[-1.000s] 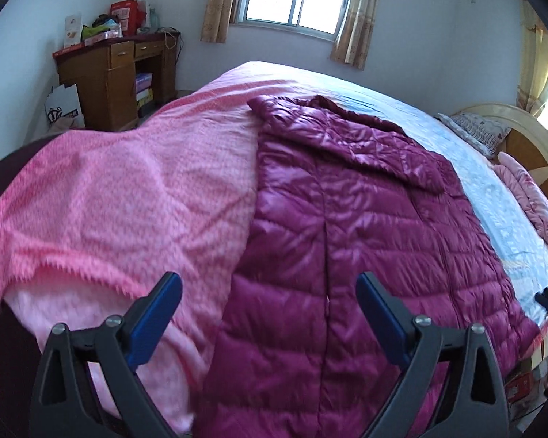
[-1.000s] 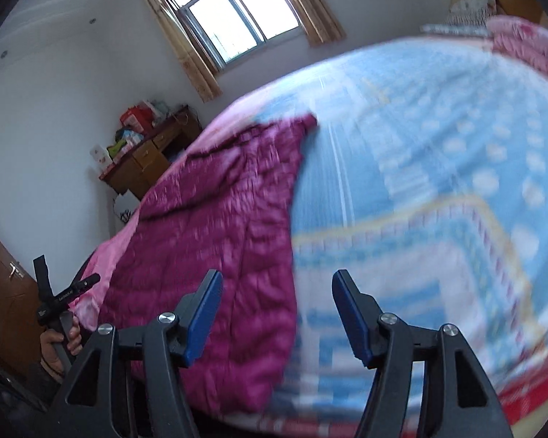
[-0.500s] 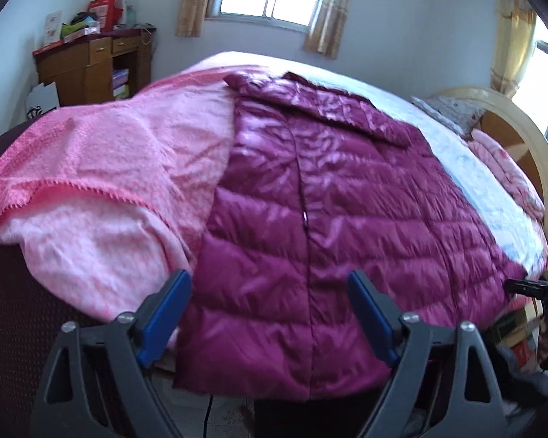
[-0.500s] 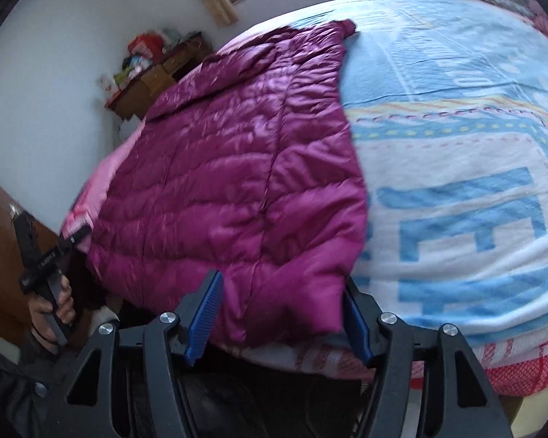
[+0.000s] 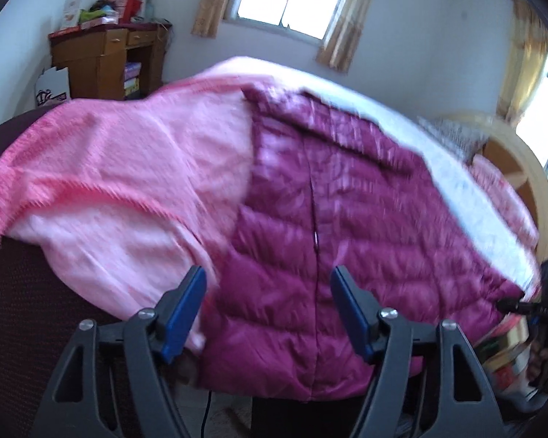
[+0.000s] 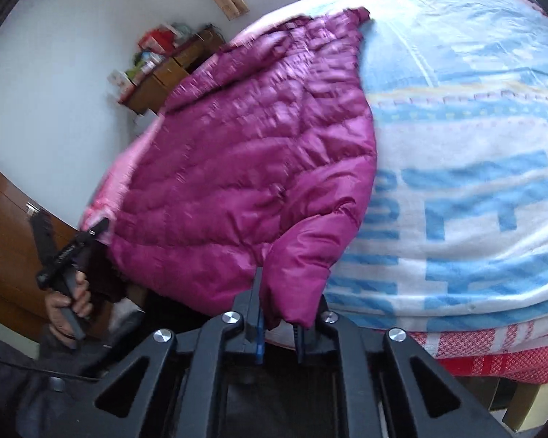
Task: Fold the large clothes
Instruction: 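Grasp the jacket hem with the right gripper and lift it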
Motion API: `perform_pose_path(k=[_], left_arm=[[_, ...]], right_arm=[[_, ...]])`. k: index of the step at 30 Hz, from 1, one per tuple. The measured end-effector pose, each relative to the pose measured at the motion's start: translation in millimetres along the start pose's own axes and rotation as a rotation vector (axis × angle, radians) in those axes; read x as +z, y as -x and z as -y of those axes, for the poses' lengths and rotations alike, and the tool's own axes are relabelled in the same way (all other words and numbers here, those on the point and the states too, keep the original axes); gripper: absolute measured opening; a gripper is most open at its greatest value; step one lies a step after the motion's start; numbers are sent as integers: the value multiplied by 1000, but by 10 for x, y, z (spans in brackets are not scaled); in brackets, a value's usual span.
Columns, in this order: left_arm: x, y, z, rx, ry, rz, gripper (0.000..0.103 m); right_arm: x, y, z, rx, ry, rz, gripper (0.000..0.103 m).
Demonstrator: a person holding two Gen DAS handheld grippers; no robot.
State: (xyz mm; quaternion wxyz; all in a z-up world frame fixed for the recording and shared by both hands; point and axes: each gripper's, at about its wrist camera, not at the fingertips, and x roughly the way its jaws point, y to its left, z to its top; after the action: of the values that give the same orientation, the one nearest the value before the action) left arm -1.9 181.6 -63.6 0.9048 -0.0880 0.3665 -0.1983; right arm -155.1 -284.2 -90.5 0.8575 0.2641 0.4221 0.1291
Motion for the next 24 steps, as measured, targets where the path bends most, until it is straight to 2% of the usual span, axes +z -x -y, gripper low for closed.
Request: perform_pose_path(k=[3, 7, 8, 11, 14, 18, 21, 24], left_arm=[[224, 172, -152, 3, 32, 73, 73], [518, 268, -319, 69, 36, 135, 73], [576, 277, -351, 78, 34, 148, 74], [727, 243, -470, 97, 50, 166, 86], [818, 118, -570, 112, 60, 150, 87], [817, -22, -554, 105, 33, 124, 87], [797, -127, -474, 126, -49, 91, 88], [791, -233, -363, 77, -118, 39, 88]], right_arm=[[223, 201, -18, 129, -54, 65, 11], [661, 283, -76, 193, -84, 129, 11], [793, 293, -95, 187, -81, 151, 11], [1242, 276, -131, 147, -79, 224, 11], [1662, 148, -74, 125, -109, 261, 11], [2075, -206, 92, 43, -168, 253, 11], [2284, -485, 332, 3, -240, 241, 11], [2389, -713, 567, -38, -299, 225, 11]])
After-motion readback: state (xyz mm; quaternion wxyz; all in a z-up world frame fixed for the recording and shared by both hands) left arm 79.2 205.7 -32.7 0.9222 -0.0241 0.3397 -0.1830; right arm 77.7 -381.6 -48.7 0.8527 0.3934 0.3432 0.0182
